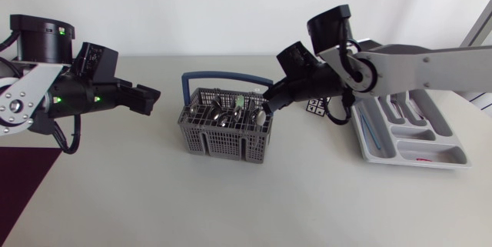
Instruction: Transfer all utensils from the basket to the drawer tray.
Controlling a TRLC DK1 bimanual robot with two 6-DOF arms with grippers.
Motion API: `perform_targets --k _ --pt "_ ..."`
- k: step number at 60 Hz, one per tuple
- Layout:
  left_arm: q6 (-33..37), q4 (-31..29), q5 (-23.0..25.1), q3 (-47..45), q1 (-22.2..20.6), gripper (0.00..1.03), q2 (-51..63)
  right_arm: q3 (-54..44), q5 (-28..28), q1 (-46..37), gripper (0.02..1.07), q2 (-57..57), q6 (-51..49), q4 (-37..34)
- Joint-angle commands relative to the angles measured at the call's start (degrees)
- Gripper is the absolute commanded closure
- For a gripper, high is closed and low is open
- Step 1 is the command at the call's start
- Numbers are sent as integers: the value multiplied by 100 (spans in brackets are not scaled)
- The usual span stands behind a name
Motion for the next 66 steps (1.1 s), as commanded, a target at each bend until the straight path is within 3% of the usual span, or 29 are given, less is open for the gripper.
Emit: perform_targets --k 1,5,7,11,14,17,24,34,46,55,60,66 --pt "198 -67 19 -189 -109 10 -63 -464 -153 10 91 -515 -12 -130" --pt "215 -67 19 -215 -171 10 -63 -667 -135 10 90 -743 -38 -130" --pt "224 -58 11 -224 -188 10 -63 -737 -109 1 83 -822 -30 -130" --pt "233 -49 2 -233 -303 11 -90 -895 -56 -34 49 -1033 -3 -104" --pt "286 -58 -16 -224 -364 12 -133 -983 -3 -86 30 -1174 23 -113" --pt "312 -75 -42 -224 -443 12 -195 -1080 -3 -192 23 -1350 93 -139" --pt "417 -111 -51 -303 -531 12 -353 -1387 49 -262 22 -1930 164 -253" --pt "637 -225 -60 -417 -470 12 -221 -1449 67 -245 23 -2519 533 -948" --pt "989 -234 -86 -435 -153 19 570 -1370 102 -51 23 -2571 814 -1598" --pt "1068 -216 -86 -452 -162 22 877 -1712 243 -113 23 -2536 814 -1598" --pt "1059 -146 -86 -479 -180 24 939 -1941 243 -139 41 -2519 797 -1466" --pt "1059 -40 -86 -505 -206 34 1079 -2055 252 -139 59 -2466 779 -1317"
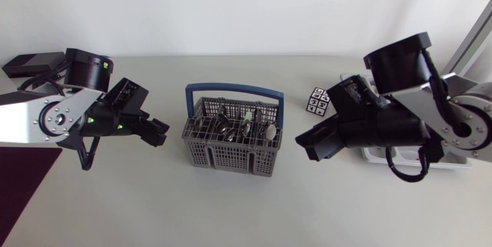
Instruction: Transfer all utensils from the basket to the drawer tray.
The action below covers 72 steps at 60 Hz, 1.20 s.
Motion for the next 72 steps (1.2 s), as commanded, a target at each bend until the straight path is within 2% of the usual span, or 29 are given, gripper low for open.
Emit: perform_targets --k 1,5,9,25,34,45,58,62,66,68,72 --pt "126 115 3 -192 -33 36 210 -169 33 -39 61 98 99 156" --pt "117 185 3 -166 -42 44 350 -169 33 -39 74 256 64 253" --pt "99 247 3 -140 -77 48 465 -160 33 -39 84 414 55 385" --pt "64 317 12 -105 -631 49 552 139 33 128 84 1267 126 701" --pt "3 335 12 -52 -807 49 605 394 33 146 84 1636 143 877" --pt "-6 344 21 -87 -877 49 596 798 51 120 84 2111 143 1009" --pt "-6 326 21 -166 -877 48 500 912 68 58 84 2172 126 991" --pt "20 300 12 -192 -816 46 394 895 86 -12 80 1952 126 851" --pt "29 212 12 -236 -710 41 139 851 77 -91 58 1610 126 649" --pt "38 185 12 -254 -657 40 34 859 51 -144 52 1469 126 517" --pt "47 141 12 -289 -561 38 -186 930 -152 -232 50 1293 126 244"
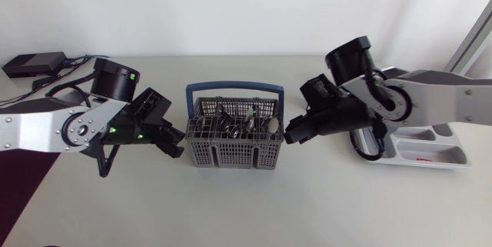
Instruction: Transfer all utensils from the basket to the drawer tray.
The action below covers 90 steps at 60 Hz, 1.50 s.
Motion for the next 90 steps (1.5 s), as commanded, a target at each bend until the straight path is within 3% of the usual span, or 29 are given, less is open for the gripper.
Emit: perform_targets --k 1,18,20,24,38,42,48,54,90 --pt "49 -58 32 -178 152 37 -398 220 -211 -127 50 -335 123 -311" --pt "-4 -207 41 -116 73 35 -864 844 -940 -74 51 -80 607 -962" --pt "-13 -207 41 -116 29 34 -925 923 -993 -30 55 -1 660 -988" --pt "-57 -233 41 -116 -50 35 -1013 1019 -993 49 62 131 712 -988" --pt "-118 -286 41 -46 -164 35 -1075 1221 -993 49 63 605 721 -1067" --pt "-136 -286 41 -55 -182 35 -1075 1239 -993 49 71 658 721 -1076" --pt "-145 -277 49 -55 -217 35 -1075 1257 -1081 66 72 746 721 -1076" --pt "-153 -268 49 -55 -244 35 -1075 1283 -1116 84 82 807 712 -1050" --pt "-162 -242 49 -81 -244 35 -1049 1248 -1248 49 96 966 695 -856"
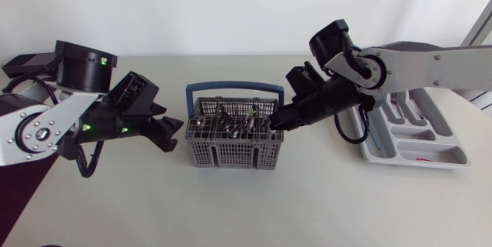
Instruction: Transfer all utensils from the basket to the drawer tray.
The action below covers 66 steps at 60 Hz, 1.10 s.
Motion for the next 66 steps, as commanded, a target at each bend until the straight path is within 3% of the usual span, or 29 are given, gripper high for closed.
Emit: perform_targets --k 1,48,66 --pt "-125 -24 47 -53 -40 35 -23 46 -44 -21 96 78 142 110" --pt "-178 47 47 -114 -84 35 29 -165 -642 -136 98 -933 142 242" --pt "-178 47 47 -88 -128 35 64 37 -923 -250 98 -1346 89 -22"
